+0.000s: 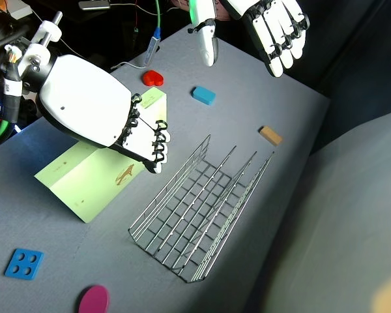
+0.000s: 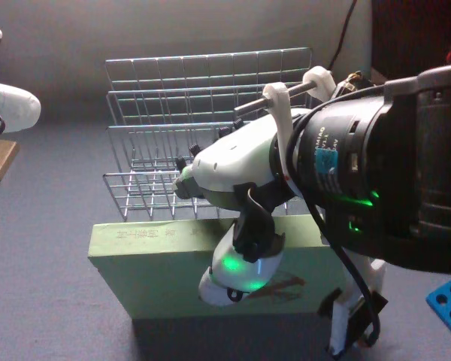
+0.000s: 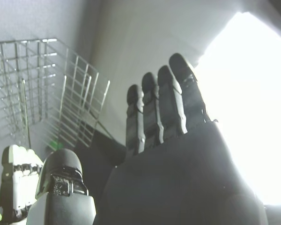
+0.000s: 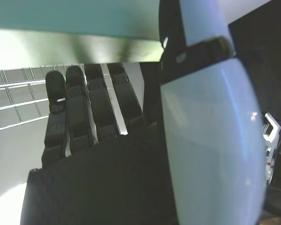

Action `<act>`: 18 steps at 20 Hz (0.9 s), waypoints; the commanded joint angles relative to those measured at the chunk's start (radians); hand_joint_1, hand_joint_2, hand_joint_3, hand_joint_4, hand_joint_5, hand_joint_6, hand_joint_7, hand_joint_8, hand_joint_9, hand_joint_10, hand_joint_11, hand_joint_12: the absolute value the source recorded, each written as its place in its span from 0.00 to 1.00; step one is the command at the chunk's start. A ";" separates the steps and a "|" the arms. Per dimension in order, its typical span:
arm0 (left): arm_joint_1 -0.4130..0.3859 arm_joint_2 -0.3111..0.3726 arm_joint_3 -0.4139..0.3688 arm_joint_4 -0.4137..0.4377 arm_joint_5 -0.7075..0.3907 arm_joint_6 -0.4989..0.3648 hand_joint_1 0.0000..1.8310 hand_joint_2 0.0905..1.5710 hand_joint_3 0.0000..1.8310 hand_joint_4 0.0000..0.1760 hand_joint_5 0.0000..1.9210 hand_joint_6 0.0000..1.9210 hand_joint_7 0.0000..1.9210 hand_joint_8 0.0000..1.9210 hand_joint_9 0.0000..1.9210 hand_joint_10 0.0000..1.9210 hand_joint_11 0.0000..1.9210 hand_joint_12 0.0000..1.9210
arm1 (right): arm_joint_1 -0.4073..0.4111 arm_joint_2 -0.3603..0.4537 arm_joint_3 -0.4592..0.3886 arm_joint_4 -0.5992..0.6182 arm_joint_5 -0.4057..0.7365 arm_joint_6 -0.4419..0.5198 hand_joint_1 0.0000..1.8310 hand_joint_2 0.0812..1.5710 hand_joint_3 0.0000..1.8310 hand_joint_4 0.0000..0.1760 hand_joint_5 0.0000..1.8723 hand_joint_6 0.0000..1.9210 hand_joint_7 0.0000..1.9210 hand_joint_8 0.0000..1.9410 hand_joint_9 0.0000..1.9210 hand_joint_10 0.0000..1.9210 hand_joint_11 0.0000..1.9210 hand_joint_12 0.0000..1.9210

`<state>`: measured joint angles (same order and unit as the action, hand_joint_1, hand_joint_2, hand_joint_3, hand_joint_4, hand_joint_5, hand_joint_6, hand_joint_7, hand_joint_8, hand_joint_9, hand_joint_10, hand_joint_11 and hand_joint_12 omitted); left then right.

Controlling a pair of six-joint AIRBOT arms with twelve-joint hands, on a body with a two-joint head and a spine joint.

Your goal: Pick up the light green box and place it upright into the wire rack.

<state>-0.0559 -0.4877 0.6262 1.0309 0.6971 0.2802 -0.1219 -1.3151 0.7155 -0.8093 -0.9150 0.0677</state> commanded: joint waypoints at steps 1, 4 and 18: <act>-0.005 0.004 0.003 0.065 -0.040 -0.004 0.01 0.74 0.00 0.00 0.12 0.00 0.12 0.00 0.09 0.00 0.00 0.33 | 0.002 -0.002 0.003 -0.055 0.042 -0.001 0.43 0.61 0.00 0.00 0.13 0.01 0.15 0.00 0.13 0.01 0.00 0.35; -0.005 0.004 0.002 0.065 -0.035 -0.004 0.01 0.74 0.00 0.00 0.12 0.00 0.12 0.00 0.09 0.00 0.00 0.34 | -0.001 -0.002 0.003 -0.055 0.043 -0.004 0.50 0.67 0.00 0.00 0.22 0.01 0.26 0.01 0.24 0.02 0.01 0.56; -0.005 0.004 0.000 0.061 -0.025 -0.004 0.01 0.75 0.00 0.00 0.14 0.00 0.12 0.00 0.08 0.00 0.00 0.33 | 0.032 0.032 0.002 -0.053 0.028 -0.026 0.75 0.72 0.00 0.00 0.44 0.50 0.48 0.59 0.45 0.76 0.33 0.85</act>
<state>-0.0559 -0.4877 0.6262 1.0290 0.7170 0.2760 -0.1043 -1.2819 0.7166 -0.7975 -0.9226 0.0437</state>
